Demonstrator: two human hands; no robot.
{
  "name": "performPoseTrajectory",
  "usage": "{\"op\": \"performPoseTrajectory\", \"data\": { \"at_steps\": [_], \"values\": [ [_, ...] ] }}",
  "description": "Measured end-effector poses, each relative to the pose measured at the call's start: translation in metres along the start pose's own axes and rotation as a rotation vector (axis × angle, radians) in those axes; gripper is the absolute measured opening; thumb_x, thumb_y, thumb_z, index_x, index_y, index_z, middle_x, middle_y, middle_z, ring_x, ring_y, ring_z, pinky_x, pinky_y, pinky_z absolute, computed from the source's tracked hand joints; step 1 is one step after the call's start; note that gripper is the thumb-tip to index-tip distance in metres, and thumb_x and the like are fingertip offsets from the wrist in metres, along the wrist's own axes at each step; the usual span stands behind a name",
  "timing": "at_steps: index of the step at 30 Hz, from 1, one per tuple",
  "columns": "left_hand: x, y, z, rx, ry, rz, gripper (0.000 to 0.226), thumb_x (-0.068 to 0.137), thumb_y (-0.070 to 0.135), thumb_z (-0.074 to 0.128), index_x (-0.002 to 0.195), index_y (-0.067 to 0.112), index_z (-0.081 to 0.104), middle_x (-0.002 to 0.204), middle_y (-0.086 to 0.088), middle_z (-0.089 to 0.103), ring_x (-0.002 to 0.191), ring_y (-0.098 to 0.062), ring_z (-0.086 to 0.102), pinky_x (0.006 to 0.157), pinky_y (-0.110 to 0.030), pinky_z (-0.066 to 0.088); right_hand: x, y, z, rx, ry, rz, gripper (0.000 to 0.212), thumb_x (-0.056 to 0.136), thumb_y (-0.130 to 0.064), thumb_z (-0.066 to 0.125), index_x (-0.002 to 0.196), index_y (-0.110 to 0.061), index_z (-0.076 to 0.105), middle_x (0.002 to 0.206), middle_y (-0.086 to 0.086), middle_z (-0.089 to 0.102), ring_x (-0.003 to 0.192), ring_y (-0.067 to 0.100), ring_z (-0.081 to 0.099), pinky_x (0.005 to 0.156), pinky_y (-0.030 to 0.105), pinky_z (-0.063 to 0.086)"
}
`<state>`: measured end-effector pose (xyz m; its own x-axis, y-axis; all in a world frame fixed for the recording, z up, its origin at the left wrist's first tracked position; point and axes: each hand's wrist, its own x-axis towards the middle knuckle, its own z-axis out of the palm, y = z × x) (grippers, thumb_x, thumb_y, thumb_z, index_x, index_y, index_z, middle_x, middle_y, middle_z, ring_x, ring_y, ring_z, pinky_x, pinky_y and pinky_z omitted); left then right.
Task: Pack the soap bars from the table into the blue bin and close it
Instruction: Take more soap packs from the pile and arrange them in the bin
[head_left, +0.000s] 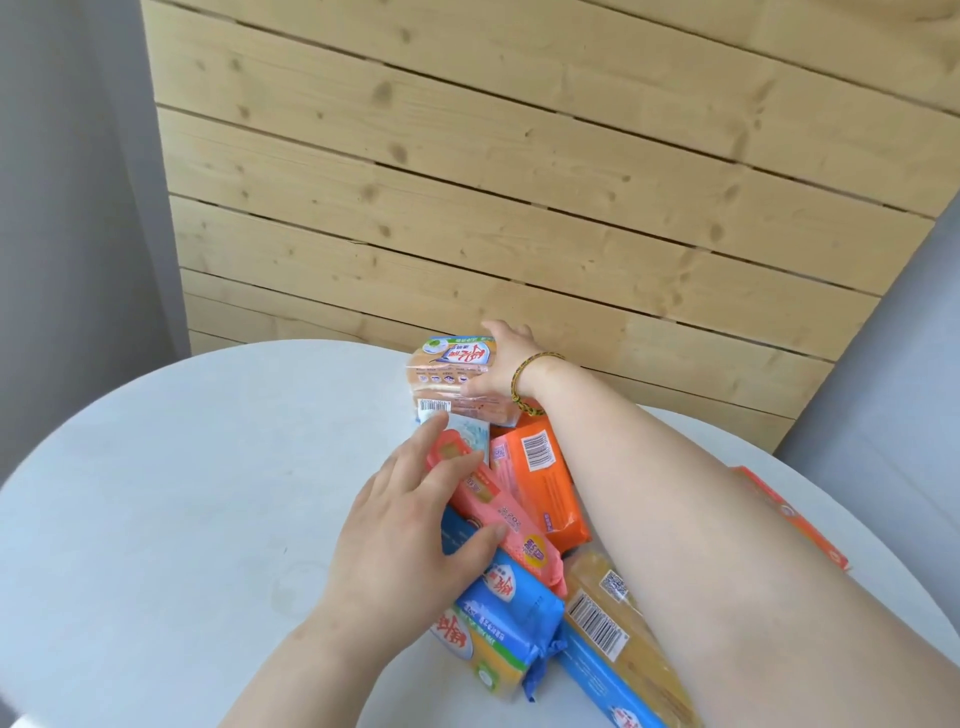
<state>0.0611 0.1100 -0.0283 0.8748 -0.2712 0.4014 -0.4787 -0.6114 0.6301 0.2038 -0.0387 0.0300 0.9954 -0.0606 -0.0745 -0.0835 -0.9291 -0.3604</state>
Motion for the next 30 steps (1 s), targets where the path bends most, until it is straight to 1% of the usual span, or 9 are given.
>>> {"op": "performPoseTrajectory", "data": {
  "at_steps": [10,14,17,19,21,23,25,27,30],
  "values": [
    [-0.001,0.0,-0.004,0.022,-0.004,0.007,0.055,0.077,0.049,0.056,0.128,0.035,0.042,0.153,0.012,0.011,0.134,-0.009,0.02,0.108,-0.024,0.014,-0.019,0.004,-0.014,0.238,0.228,-0.011,0.083,0.069,-0.024,0.075,0.138,-0.018,0.029,0.136,0.012,0.032,0.122,0.027,0.043,0.101,0.028,0.035],
    [0.002,0.013,-0.002,0.015,0.043,-0.001,0.055,0.078,0.045,0.058,0.128,0.03,0.044,0.153,0.004,0.015,0.139,-0.014,0.013,0.112,-0.028,0.005,-0.049,0.008,-0.053,0.346,0.301,-0.048,0.076,0.068,-0.022,0.076,0.133,-0.016,0.036,0.133,0.011,0.041,0.108,0.019,0.05,0.088,0.022,0.037],
    [0.003,0.034,-0.001,-0.035,0.116,0.024,0.056,0.078,0.034,0.064,0.13,0.023,0.045,0.151,-0.001,0.024,0.138,-0.021,0.021,0.112,-0.034,0.013,-0.089,0.019,-0.084,0.376,0.317,-0.075,0.069,0.068,-0.02,0.077,0.127,-0.016,0.042,0.122,0.007,0.054,0.098,0.015,0.053,0.082,0.021,0.04],
    [0.002,0.051,0.0,-0.057,0.174,0.065,0.063,0.072,0.022,0.071,0.13,0.016,0.045,0.147,-0.007,0.032,0.133,-0.029,0.033,0.109,-0.039,0.022,-0.123,0.029,-0.101,0.42,0.296,-0.076,0.063,0.067,-0.019,0.077,0.121,-0.021,0.046,0.101,-0.004,0.06,0.084,0.01,0.056,0.072,0.017,0.047],
    [-0.003,0.074,0.004,-0.079,0.212,0.136,0.075,0.064,0.014,0.078,0.131,0.011,0.043,0.142,-0.013,0.038,0.128,-0.035,0.04,0.102,-0.04,0.026,-0.164,0.048,-0.117,0.473,0.258,-0.06,0.054,0.068,-0.016,0.076,0.113,-0.026,0.048,0.086,-0.013,0.058,0.072,0.003,0.057,0.057,0.013,0.05],
    [-0.009,0.094,0.009,-0.078,0.241,0.238,0.087,0.059,0.011,0.081,0.134,0.01,0.036,0.141,-0.011,0.035,0.127,-0.034,0.04,0.1,-0.04,0.026,-0.201,0.069,-0.129,0.524,0.19,-0.033,0.042,0.071,-0.01,0.073,0.101,-0.028,0.049,0.085,-0.012,0.057,0.069,0.003,0.057,0.048,0.013,0.051],
    [-0.016,0.118,0.016,-0.096,0.25,0.368,0.095,0.058,0.014,0.079,0.137,0.015,0.027,0.139,-0.005,0.025,0.129,-0.025,0.032,0.104,-0.035,0.027,-0.241,0.094,-0.138,0.531,0.127,0.006,0.037,0.072,-0.009,0.072,0.091,-0.033,0.051,0.092,-0.01,0.057,0.073,0.006,0.059,0.052,0.017,0.053],
    [-0.021,0.144,0.024,-0.112,0.223,0.49,0.095,0.058,0.019,0.074,0.136,0.014,0.021,0.137,-0.003,0.022,0.127,-0.02,0.024,0.104,-0.031,0.02,-0.278,0.119,-0.143,0.522,0.073,0.052,0.036,0.072,-0.01,0.072,0.088,-0.035,0.053,0.096,-0.01,0.056,0.079,0.008,0.059,0.064,0.024,0.053],
    [-0.031,0.182,0.04,-0.091,0.077,0.678,0.092,0.057,0.028,0.069,0.134,0.011,0.02,0.135,0.0,0.027,0.127,-0.018,0.024,0.103,-0.033,0.018,-0.326,0.156,-0.143,0.542,0.008,0.123,0.036,0.065,-0.014,0.076,0.087,-0.033,0.054,0.095,-0.012,0.056,0.083,0.005,0.059,0.078,0.029,0.051]
  ]
}}
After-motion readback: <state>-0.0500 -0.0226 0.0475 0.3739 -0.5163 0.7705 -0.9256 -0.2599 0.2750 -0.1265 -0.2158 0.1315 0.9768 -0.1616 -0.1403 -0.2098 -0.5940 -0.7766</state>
